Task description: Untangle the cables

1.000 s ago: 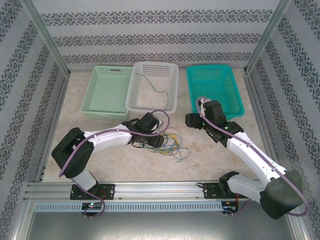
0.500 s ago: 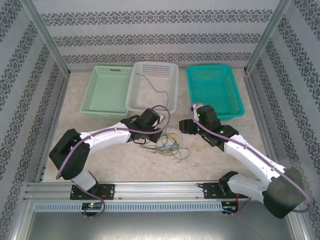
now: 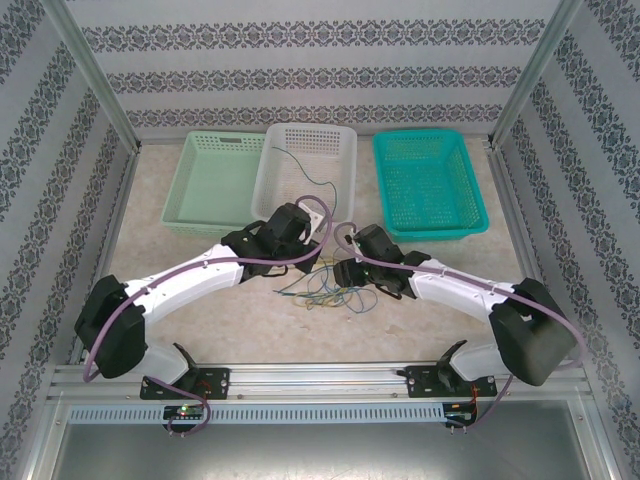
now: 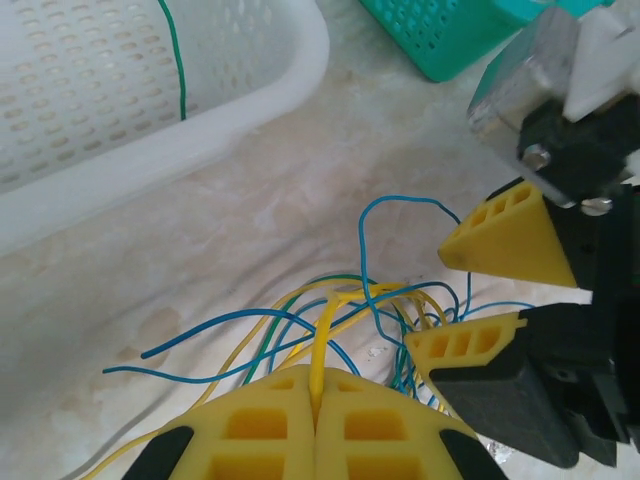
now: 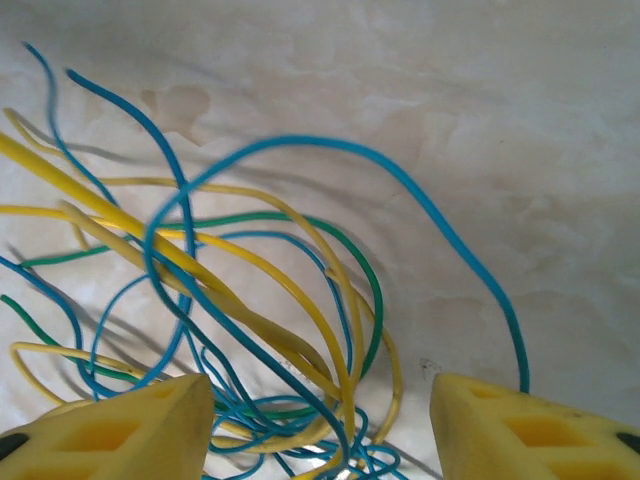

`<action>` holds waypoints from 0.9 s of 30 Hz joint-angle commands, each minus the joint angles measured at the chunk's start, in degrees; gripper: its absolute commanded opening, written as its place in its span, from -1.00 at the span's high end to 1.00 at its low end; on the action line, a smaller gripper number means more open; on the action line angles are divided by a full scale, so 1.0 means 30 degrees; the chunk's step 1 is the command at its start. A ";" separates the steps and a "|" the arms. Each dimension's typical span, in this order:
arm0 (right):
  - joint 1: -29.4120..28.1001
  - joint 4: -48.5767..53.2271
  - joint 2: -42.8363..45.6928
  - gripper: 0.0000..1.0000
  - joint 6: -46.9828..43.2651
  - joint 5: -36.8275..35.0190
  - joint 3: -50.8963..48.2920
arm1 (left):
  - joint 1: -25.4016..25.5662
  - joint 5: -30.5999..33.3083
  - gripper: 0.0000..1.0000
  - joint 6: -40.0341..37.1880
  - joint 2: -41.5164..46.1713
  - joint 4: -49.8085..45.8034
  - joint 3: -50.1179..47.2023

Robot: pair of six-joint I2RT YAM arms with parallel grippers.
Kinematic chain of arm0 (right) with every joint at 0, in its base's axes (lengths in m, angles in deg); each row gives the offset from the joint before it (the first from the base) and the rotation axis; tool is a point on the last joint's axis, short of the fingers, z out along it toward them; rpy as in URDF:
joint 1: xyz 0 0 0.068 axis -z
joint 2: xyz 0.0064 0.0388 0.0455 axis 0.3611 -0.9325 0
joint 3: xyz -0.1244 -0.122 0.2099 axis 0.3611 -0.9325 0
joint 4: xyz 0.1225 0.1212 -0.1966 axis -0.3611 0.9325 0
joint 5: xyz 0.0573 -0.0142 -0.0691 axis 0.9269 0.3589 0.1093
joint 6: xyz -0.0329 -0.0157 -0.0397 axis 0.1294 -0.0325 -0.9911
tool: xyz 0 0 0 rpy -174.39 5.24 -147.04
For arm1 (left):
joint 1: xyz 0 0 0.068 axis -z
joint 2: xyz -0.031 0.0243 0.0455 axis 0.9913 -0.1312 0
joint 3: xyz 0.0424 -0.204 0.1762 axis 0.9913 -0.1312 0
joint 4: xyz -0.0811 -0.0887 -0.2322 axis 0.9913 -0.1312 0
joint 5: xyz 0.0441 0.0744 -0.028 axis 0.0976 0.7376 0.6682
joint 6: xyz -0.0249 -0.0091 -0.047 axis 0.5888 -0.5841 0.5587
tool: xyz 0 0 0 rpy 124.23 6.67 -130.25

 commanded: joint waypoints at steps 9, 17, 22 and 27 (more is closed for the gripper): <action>0.0336 0.0048 -0.1221 0.23 0.1316 -0.0984 -0.0852 | 0.0126 0.2239 1.00 -0.0442 0.3324 -0.0333 0.0792; 0.0580 -0.0056 -0.1478 0.33 0.1269 -0.0270 -0.0894 | 0.0124 0.1309 1.00 -0.0280 0.5220 -0.0087 0.0235; 0.0689 -0.0458 0.0277 -0.01 0.1124 0.0441 -0.1106 | 0.0097 0.1211 1.00 -0.0086 0.5436 0.0225 0.0054; 0.0774 -0.0572 0.3574 -0.50 0.1053 0.0184 -0.1633 | 0.0039 0.2797 1.00 -0.0267 0.5678 -0.0334 0.0579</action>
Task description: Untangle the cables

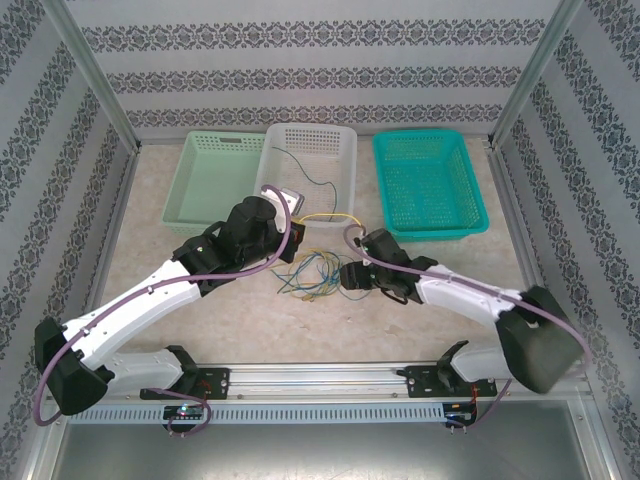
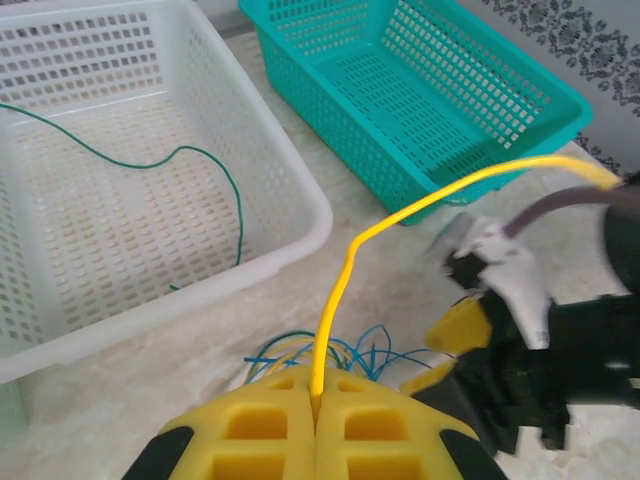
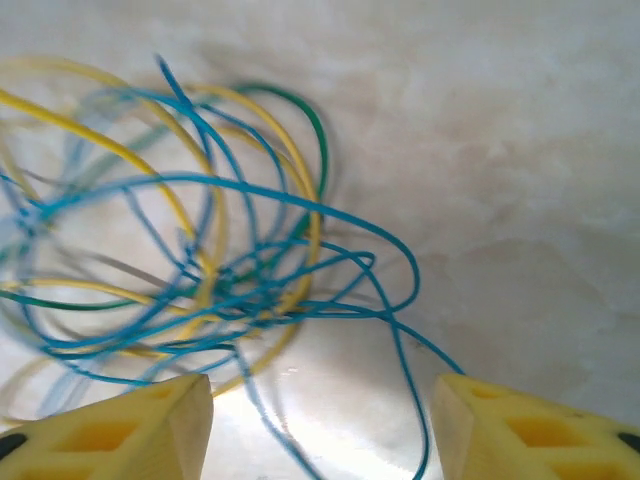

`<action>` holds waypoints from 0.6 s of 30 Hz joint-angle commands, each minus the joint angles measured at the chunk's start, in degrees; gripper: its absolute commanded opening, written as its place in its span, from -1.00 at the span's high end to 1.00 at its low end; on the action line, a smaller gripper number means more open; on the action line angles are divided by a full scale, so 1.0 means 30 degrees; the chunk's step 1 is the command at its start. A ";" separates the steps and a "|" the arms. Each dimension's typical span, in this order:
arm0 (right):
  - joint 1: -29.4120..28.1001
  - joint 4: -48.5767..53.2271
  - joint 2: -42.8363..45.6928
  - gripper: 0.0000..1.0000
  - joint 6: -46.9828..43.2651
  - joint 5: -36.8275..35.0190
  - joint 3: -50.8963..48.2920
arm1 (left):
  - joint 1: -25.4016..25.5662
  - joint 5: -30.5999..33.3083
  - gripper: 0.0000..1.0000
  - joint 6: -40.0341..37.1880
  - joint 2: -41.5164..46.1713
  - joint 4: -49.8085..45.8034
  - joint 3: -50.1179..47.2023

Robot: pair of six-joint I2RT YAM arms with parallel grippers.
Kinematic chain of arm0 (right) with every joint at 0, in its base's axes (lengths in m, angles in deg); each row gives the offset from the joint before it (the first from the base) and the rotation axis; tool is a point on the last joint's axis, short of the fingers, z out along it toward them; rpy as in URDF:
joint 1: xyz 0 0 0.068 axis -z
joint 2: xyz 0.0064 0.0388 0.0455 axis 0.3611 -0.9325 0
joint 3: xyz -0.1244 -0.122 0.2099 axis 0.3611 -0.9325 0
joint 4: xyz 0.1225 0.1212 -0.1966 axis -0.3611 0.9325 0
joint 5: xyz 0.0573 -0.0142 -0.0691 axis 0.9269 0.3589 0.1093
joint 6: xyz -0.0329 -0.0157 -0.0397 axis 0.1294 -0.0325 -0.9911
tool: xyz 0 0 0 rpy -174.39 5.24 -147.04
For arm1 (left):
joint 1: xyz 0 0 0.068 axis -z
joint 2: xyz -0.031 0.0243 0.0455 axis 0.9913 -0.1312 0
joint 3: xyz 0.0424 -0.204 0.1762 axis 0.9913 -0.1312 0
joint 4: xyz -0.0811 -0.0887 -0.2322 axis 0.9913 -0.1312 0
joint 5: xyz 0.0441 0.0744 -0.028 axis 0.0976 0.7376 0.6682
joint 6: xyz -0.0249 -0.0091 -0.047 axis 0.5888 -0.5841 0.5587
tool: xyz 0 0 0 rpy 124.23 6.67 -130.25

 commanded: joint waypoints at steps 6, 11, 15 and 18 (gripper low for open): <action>-0.0781 0.1268 0.4313 -0.48 -0.2422 -0.2407 0.0479 | 0.0022 -0.0481 1.00 0.0286 0.0364 0.0903 0.0745; -0.1184 -0.0440 0.4790 -0.56 -0.2678 -0.2556 0.0106 | 0.0016 -0.1276 1.00 0.1017 0.0396 0.2476 0.0473; -0.1220 -0.1062 0.4315 -0.53 -0.2725 -0.1355 0.0868 | 0.0008 -0.1165 1.00 0.1116 0.0438 0.2604 0.0860; -0.1502 -0.2097 0.4102 -0.53 -0.3140 -0.1079 0.1025 | 0.0008 -0.0947 1.00 0.1179 0.0679 0.3198 0.1014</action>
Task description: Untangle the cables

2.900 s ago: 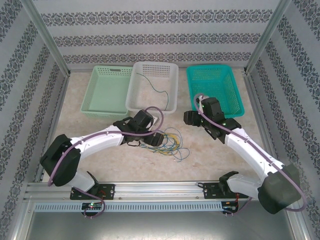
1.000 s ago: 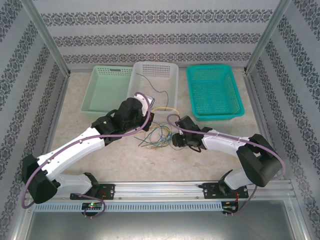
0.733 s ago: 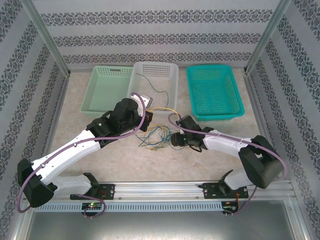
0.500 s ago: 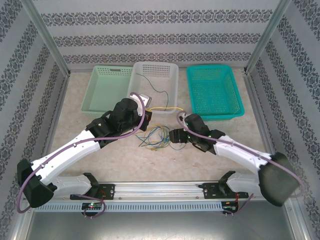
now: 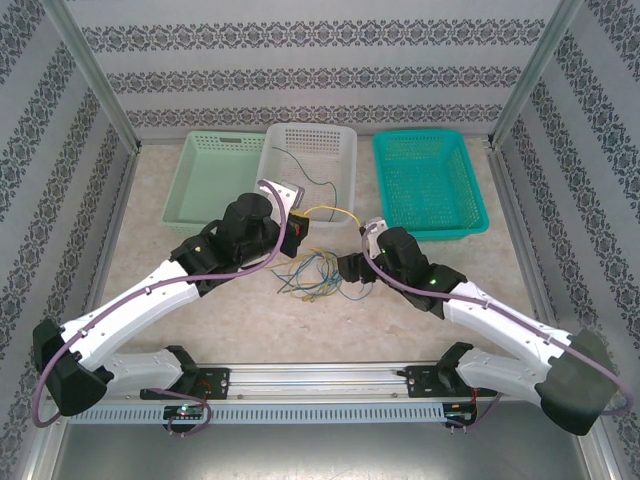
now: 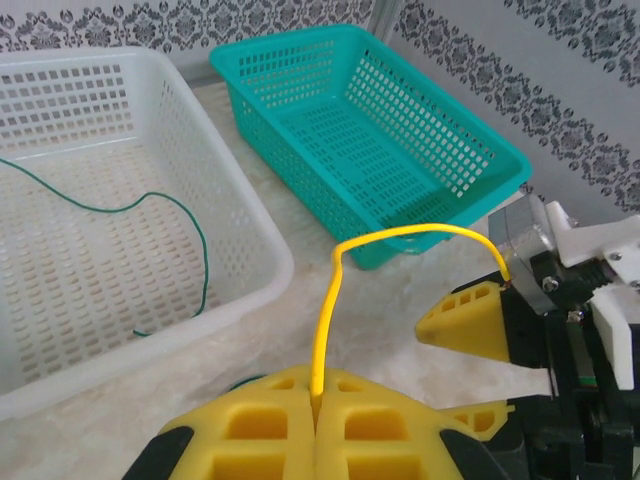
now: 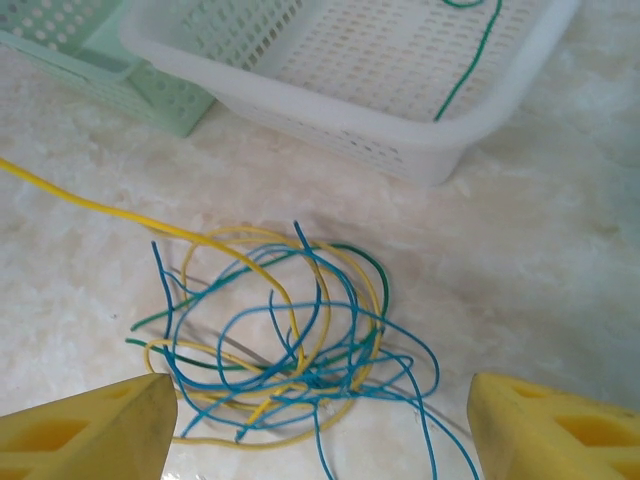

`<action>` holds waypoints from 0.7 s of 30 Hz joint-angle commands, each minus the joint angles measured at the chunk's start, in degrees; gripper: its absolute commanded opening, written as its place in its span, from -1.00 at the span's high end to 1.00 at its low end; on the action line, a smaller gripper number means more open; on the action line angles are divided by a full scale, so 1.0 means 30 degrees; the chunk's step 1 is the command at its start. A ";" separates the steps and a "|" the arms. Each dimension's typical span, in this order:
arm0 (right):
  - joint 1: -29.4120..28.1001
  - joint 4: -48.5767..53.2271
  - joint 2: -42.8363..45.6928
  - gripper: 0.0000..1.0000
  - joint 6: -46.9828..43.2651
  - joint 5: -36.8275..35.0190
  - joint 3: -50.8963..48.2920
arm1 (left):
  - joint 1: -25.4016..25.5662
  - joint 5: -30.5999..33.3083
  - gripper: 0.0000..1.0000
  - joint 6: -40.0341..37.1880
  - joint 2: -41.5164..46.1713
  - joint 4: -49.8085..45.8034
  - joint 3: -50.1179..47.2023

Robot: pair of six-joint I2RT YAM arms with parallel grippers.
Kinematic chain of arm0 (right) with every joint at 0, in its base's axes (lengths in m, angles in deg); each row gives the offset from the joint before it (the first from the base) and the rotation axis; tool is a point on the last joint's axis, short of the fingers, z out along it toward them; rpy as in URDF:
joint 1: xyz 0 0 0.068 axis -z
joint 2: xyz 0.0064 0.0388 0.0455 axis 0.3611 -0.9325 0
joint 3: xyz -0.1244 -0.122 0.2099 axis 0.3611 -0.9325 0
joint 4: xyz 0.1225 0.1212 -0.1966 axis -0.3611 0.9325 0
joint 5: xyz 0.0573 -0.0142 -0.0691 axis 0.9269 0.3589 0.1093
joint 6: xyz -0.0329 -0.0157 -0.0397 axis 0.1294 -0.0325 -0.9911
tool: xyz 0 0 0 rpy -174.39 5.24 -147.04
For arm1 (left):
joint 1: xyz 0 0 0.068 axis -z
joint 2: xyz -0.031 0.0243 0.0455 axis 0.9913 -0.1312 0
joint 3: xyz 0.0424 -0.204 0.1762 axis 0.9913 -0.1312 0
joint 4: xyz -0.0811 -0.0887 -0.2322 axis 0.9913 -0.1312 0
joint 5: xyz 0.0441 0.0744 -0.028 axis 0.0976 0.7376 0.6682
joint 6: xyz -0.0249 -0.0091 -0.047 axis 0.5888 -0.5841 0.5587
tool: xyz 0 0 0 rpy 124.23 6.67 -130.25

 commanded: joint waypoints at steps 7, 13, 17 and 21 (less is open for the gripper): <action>-0.1313 -0.4684 -0.2270 -0.61 -0.1854 0.0736 0.0759 | 0.0023 -0.0535 1.00 0.1604 0.0330 0.3364 0.0338; -0.1724 -0.6624 -0.4709 -0.64 -0.2305 0.0429 0.1412 | -0.0005 0.0177 1.00 0.2633 0.1087 0.4552 -0.0253; -0.1716 -0.7990 -0.6022 -0.60 -0.2640 0.0497 0.2001 | 0.0012 0.0677 1.00 0.3331 0.2029 0.6036 -0.0973; -0.1709 -0.8200 -0.7141 -0.43 -0.2608 0.0882 0.2845 | -0.0021 0.0997 1.00 0.3551 0.2777 0.6793 -0.1348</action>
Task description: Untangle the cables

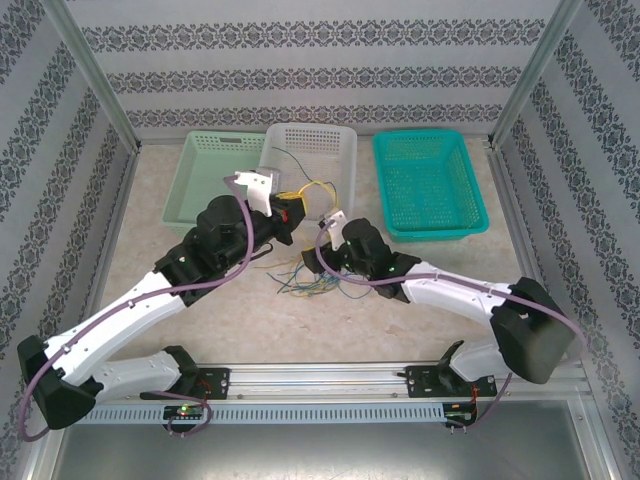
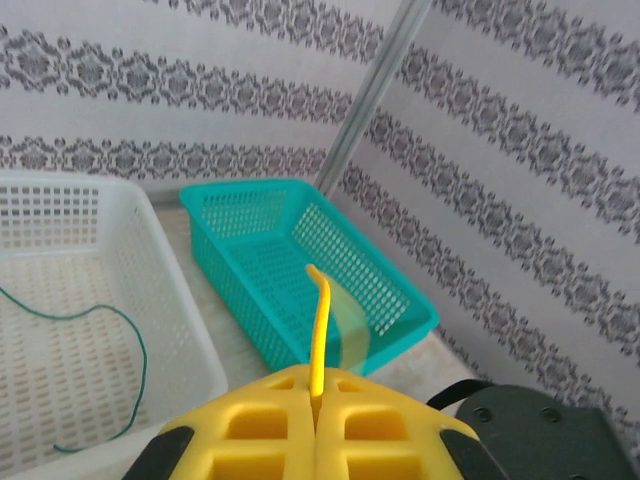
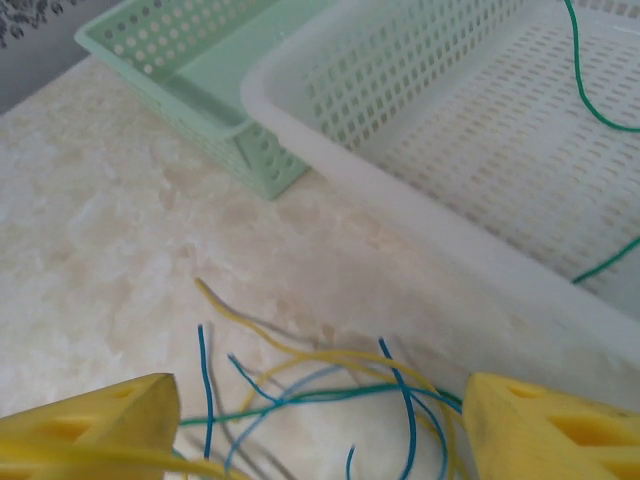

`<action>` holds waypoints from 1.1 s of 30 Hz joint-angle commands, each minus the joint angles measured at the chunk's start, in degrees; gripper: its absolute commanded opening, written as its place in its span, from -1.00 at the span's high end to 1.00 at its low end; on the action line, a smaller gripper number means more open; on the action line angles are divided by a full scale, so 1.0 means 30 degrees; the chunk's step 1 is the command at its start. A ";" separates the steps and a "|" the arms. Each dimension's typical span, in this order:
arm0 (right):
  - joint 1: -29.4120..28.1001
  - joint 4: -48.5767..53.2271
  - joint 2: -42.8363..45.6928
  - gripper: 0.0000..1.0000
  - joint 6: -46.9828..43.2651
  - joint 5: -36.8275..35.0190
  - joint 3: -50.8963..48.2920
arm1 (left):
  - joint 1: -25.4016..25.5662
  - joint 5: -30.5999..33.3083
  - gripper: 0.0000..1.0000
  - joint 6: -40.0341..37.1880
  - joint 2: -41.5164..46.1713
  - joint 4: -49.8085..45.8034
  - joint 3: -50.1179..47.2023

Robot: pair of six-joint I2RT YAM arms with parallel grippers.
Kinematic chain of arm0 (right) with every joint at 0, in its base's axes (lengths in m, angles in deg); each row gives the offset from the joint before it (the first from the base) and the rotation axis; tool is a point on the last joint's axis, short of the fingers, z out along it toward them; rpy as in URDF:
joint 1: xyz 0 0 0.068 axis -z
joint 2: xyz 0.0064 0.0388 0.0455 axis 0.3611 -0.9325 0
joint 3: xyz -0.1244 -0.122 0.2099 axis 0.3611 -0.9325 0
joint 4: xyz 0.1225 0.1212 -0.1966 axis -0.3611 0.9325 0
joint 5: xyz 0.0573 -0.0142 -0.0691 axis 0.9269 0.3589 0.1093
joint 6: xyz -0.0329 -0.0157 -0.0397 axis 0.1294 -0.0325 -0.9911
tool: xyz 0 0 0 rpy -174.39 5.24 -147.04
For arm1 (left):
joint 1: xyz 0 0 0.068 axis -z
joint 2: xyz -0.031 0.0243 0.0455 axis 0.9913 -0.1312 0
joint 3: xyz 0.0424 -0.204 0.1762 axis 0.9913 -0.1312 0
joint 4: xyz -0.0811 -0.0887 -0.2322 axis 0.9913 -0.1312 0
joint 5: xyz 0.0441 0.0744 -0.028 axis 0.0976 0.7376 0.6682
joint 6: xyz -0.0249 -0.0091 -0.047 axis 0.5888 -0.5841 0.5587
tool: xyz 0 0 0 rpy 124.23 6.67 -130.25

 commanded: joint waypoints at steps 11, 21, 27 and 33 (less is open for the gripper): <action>-0.0157 -0.1486 -0.0147 0.29 -0.0205 0.1726 0.0825 | -0.0188 0.1995 1.00 0.1034 0.2585 0.4162 -0.1956; -0.0073 -0.0891 0.2093 -0.47 -0.0894 -0.0019 -0.0288 | -0.0299 0.2260 0.99 0.0824 0.2934 0.2148 -0.0781; 0.0445 -0.0702 0.2551 -0.58 -0.1309 0.0374 -0.0546 | -0.0299 0.2041 0.97 0.1139 0.2987 0.2105 -0.0849; 0.0595 -0.0523 0.1345 -0.69 -0.1636 0.0786 0.0192 | -0.0297 0.1674 0.98 0.1264 0.2951 0.3014 -0.1046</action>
